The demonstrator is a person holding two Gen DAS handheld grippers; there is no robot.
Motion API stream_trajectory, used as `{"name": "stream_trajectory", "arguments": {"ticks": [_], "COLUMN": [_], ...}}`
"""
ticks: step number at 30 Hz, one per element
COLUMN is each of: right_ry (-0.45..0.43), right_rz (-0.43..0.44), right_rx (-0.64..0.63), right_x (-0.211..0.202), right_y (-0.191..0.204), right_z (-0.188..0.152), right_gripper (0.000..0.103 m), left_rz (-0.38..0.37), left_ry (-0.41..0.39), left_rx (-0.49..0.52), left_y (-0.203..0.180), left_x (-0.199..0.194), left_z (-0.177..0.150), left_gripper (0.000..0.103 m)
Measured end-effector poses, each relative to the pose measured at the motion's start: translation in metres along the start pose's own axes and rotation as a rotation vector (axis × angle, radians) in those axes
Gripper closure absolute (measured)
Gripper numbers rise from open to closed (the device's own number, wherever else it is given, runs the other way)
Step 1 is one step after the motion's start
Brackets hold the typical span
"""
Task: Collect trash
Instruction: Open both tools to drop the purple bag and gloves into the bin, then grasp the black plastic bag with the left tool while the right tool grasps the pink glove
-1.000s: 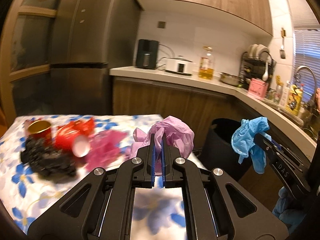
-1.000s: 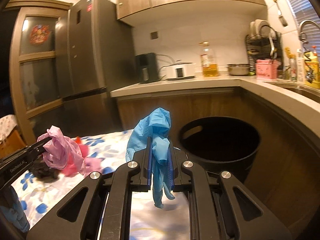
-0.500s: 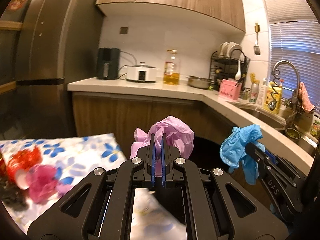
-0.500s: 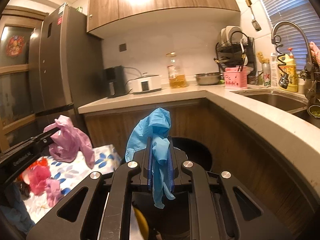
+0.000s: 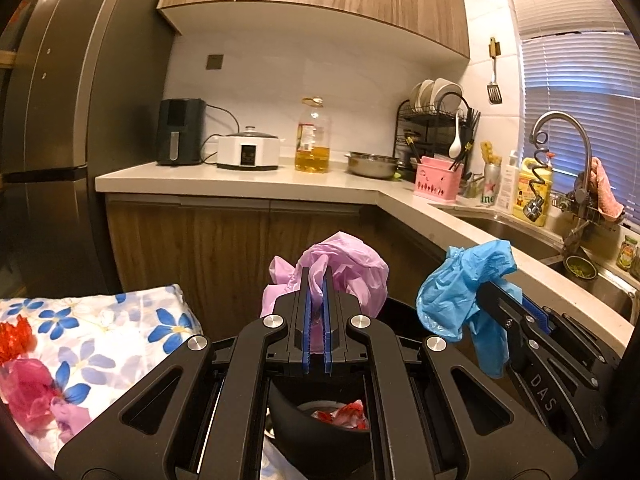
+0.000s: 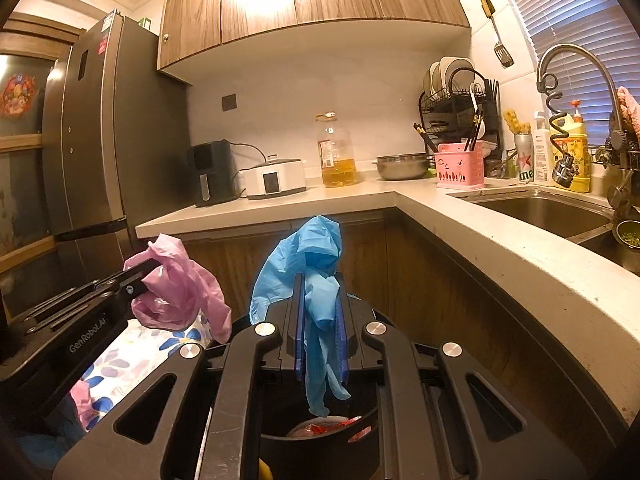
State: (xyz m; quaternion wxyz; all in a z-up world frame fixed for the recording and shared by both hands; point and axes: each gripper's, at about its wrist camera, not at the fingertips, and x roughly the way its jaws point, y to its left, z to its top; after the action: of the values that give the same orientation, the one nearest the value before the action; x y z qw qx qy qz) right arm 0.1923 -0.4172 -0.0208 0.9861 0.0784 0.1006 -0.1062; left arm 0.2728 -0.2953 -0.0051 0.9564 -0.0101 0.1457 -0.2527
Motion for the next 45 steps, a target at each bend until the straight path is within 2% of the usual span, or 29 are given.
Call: {"name": "stream_trajectory", "arguments": {"ticks": [17, 20, 22, 26, 29, 31, 35, 37, 40, 42, 45], "right_ry": [0.036, 0.047, 0.052, 0.064, 0.069, 0.070, 0.072, 0.070, 0.068, 0.067, 0.067], "right_rz": [0.011, 0.009, 0.001, -0.004, -0.005, -0.004, 0.000, -0.001, 0.006, 0.013, 0.025], "right_rx": [0.024, 0.030, 0.027, 0.033, 0.028, 0.033, 0.044, 0.050, 0.059, 0.066, 0.072], "right_x": [0.027, 0.031, 0.032, 0.036, 0.037, 0.036, 0.031, 0.027, 0.019, 0.014, 0.004], "right_y": [-0.006, -0.007, -0.008, -0.009, -0.008, -0.008, -0.007, -0.006, -0.004, 0.000, 0.006], "right_z": [-0.007, -0.008, -0.009, -0.009, -0.010, -0.011, -0.013, -0.015, -0.017, -0.019, -0.021], "right_gripper": [0.089, 0.088, 0.086, 0.079, 0.077, 0.072, 0.063, 0.053, 0.047, 0.038, 0.031], "left_rz": [-0.058, -0.066, -0.060, -0.042, -0.023, -0.006, 0.042, 0.064, 0.084, 0.094, 0.126], "left_ry": [0.032, 0.048, 0.051, 0.053, 0.042, 0.035, 0.020, 0.018, 0.026, 0.027, 0.013], "left_rx": [0.034, 0.030, 0.026, 0.011, -0.015, -0.026, -0.046, -0.065, -0.095, -0.101, -0.101], "left_y": [-0.001, 0.002, 0.003, 0.009, 0.017, 0.022, 0.035, 0.043, 0.053, 0.057, 0.064], "left_x": [0.032, 0.036, 0.037, 0.035, 0.030, 0.024, 0.007, -0.004, -0.020, -0.028, -0.047], "left_z": [-0.011, -0.013, -0.015, -0.016, -0.016, -0.017, -0.022, -0.026, -0.032, -0.035, -0.040], "left_gripper": [0.097, 0.084, 0.062, 0.056, 0.046, 0.036, 0.025, 0.018, 0.015, 0.013, 0.009]}}
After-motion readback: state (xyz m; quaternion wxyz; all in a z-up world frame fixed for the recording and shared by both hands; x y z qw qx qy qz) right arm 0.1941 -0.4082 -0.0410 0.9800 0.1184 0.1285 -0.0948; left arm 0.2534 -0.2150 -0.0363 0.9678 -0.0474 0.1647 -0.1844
